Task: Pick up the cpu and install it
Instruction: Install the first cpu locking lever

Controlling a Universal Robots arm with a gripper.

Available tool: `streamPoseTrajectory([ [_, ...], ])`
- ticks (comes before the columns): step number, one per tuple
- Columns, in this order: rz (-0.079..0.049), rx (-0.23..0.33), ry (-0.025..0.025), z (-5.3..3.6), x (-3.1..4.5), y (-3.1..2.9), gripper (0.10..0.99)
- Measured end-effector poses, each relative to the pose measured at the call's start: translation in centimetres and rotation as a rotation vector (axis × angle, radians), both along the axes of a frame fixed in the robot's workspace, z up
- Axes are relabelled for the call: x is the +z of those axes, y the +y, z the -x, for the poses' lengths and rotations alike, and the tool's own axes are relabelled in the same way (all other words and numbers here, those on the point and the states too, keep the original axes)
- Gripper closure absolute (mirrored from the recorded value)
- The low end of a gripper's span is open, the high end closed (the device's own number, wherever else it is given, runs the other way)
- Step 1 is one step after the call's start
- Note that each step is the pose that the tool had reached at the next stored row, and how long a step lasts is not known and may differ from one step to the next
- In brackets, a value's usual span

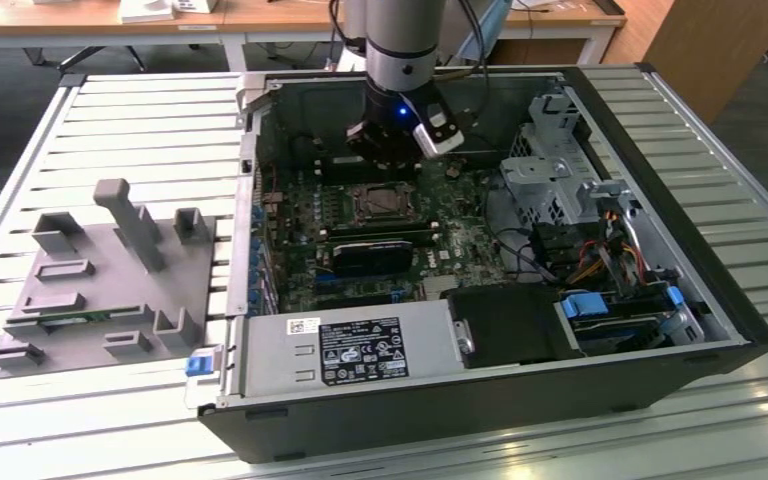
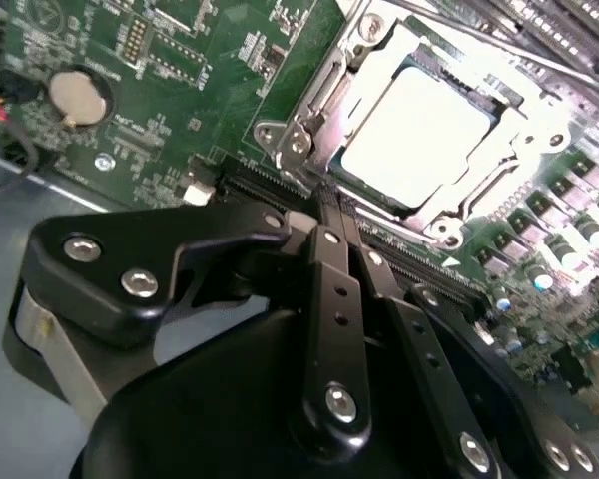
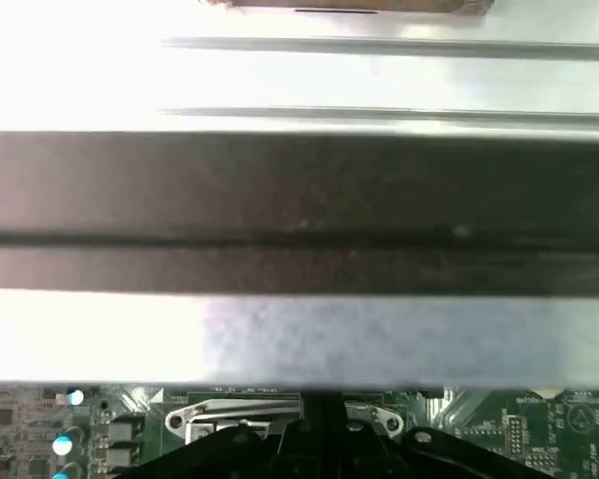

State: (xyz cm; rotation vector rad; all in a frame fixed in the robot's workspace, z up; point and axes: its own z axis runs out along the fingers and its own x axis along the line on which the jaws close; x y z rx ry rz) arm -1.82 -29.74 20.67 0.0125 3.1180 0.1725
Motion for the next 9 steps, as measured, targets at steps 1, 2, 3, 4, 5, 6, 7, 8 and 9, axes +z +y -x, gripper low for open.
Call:
streamPoseTrajectory([
  [1, 0.000, 0.000, -0.0001, 0.00, 0.01, -0.05, 0.980],
  [2, 0.000, 0.000, 0.0000, -0.01, 0.02, -0.13, 0.980],
  [3, 0.000, 0.000, 0.0000, -0.01, 0.02, -0.18, 0.980],
  [4, 0.000, 0.000, -0.0001, -0.01, 0.02, -0.20, 0.980],
  [5, 0.000, 0.000, -0.0001, -0.01, 0.02, -0.22, 0.980],
  [6, 0.000, 0.000, 0.0000, -0.01, 0.02, -0.25, 0.980],
  [7, 0.000, 0.000, 0.0000, -0.01, 0.02, -0.27, 0.980],
  [8, 0.000, 0.000, -0.0001, -0.02, 0.02, -0.29, 0.980],
  [9, 0.000, 0.000, 0.0000, -0.05, 0.02, -0.30, 0.980],
])
